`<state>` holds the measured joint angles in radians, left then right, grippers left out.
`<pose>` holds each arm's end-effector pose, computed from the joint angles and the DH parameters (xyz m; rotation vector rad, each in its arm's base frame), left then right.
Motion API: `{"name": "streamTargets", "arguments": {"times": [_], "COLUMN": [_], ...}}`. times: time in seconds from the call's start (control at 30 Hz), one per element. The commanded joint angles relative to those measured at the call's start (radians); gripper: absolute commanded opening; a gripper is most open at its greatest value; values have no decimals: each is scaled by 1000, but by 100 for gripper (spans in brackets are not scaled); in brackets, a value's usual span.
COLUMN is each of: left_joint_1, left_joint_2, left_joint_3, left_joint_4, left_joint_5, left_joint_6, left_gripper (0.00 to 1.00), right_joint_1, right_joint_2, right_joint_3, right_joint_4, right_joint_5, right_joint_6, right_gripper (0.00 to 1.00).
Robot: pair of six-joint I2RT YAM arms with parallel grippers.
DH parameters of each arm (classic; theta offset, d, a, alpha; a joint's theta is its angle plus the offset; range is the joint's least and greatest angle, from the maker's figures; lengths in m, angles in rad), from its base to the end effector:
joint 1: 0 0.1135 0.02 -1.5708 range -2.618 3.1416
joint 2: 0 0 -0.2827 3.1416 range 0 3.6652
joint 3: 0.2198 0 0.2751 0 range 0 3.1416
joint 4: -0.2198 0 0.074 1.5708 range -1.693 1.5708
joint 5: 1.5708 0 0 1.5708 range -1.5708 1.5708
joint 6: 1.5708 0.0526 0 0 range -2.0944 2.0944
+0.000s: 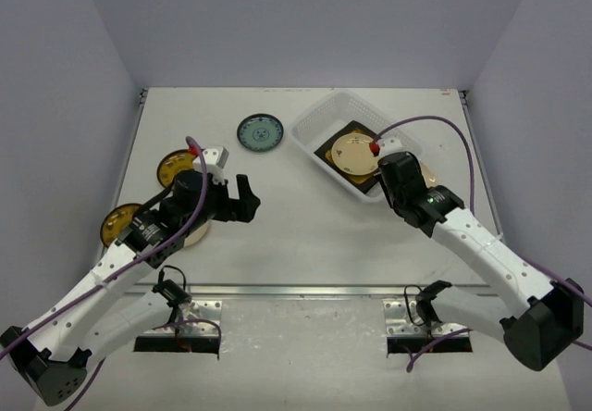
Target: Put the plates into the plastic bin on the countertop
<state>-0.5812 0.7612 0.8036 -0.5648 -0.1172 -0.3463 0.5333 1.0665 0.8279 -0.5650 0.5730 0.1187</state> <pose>0.1625 -0.0994 0.3168 0.1769 2.1121 -0.4367 0.2216 0.0977 0.2708 -0.1991 2.2323 -0.3335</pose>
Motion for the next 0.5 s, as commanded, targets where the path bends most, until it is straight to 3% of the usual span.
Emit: {"name": "streamTargets", "arguments": {"times": [0.0,0.17,0.27,0.47], "left_joint_1": [3,3,4,4], "left_joint_2": [-17,-17,-21,-49], "left_joint_3": [-4,-7,-12,-18], "left_joint_4": [32,34,39,35], "left_joint_5": [-65,-89,-95,-132], "left_joint_6": [-22,-36,-41,-53], "left_gripper": [100,100,100,100], "right_joint_1": [42,65,64,63], "right_joint_2": [103,294,522,722], "right_joint_3": [104,265,422,585], "right_joint_4": [183,252,255,232], "right_joint_5": [-92,-157,-164,-142], "right_joint_6": [-253,-412,-497,-521], "right_gripper": [0,0,0,0]}}
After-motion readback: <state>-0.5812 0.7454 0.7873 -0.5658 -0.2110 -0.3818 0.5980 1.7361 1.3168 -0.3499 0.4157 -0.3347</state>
